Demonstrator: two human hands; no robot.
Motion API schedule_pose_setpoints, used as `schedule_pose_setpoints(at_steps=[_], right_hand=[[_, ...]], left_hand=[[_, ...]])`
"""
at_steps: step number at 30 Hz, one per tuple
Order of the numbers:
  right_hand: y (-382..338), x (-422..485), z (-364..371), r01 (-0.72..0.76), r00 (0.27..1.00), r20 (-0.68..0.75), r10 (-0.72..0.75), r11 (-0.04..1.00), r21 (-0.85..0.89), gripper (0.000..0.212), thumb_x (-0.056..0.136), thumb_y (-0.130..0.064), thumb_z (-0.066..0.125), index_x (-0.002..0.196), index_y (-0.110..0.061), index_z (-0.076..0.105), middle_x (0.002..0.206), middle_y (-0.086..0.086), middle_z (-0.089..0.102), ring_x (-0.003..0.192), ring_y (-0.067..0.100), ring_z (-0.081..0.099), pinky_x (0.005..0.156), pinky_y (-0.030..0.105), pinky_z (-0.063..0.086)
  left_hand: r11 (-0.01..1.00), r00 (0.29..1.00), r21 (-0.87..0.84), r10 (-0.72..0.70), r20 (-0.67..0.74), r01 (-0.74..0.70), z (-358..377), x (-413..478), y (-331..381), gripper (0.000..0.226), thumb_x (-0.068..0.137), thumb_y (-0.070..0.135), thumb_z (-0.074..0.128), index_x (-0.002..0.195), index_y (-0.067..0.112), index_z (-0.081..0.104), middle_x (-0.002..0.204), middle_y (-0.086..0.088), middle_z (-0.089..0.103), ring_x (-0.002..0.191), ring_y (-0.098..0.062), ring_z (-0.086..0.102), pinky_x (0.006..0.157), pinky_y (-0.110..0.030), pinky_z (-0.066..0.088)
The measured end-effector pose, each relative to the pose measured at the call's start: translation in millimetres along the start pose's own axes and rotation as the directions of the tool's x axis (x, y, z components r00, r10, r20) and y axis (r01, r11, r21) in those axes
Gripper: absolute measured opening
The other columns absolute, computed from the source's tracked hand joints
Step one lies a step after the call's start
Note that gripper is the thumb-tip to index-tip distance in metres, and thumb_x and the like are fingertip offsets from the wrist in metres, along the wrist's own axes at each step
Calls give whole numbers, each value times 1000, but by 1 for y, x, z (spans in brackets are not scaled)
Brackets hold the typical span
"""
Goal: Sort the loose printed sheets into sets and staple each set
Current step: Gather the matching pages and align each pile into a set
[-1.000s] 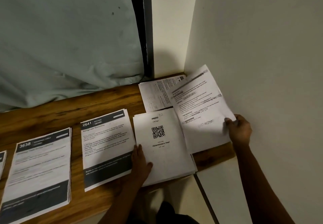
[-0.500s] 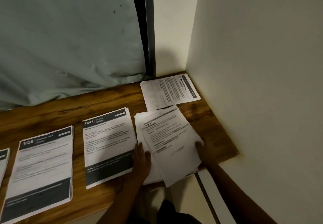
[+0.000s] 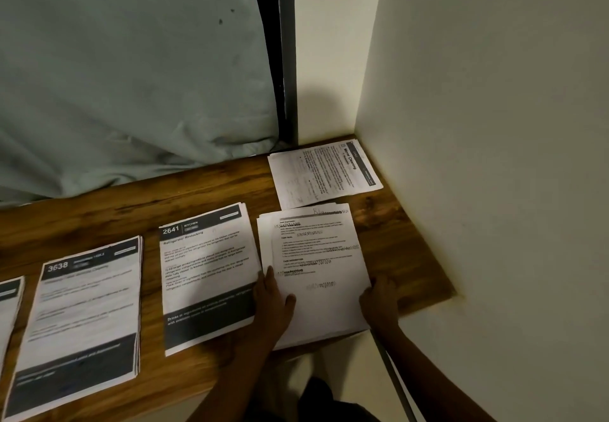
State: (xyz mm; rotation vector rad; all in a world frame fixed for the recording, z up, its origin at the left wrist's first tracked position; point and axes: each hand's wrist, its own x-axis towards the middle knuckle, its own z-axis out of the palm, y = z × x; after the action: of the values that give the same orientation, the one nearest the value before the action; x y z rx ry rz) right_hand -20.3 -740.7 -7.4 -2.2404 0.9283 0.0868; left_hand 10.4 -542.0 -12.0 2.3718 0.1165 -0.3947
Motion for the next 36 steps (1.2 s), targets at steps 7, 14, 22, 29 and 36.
schedule_pose_setpoints(at_steps=[7,14,22,29,36], right_hand=[[-8,16,-2,75,995,80,-67,992,-104,33,94,-12,47,125,-1,44,124,18,49,114,32,48,99,41,41],[-12,23,-7,7,978,209,-5,1000,-8,42,93,-21,53,128,-1,40,125,18,51,114,32,52,94,37,45],[-7,22,-15,30,957,282,-65,992,124,33,94,-12,51,124,1,48,125,20,54,117,34,50,99,39,42],[-5,13,-19,-12,978,205,-48,960,280,32,91,-1,49,122,-4,50,119,17,57,110,33,53,93,41,45],[-37,21,-48,121,986,34,-165,837,534,31,89,3,50,119,-5,50,106,6,57,103,28,55,81,36,47]], left_hand=[[999,1000,-35,-9,-17,8,8,-2,11,84,91,20,59,149,9,0,157,-14,1,145,-30,4,117,-38,11],[993,995,-94,-75,-61,69,13,-3,22,82,89,15,61,149,6,5,154,-17,15,142,-31,18,115,-37,19],[928,986,-351,-156,-64,124,8,7,26,68,85,5,64,142,6,26,139,-16,41,130,-30,41,105,-45,40],[859,979,-481,-204,-11,174,-1,8,33,30,91,-1,51,118,11,46,121,-14,56,113,-30,55,94,-41,48],[884,944,-380,169,-284,-273,-39,20,73,24,97,10,47,121,6,44,109,-4,59,97,-17,61,67,-16,51]])
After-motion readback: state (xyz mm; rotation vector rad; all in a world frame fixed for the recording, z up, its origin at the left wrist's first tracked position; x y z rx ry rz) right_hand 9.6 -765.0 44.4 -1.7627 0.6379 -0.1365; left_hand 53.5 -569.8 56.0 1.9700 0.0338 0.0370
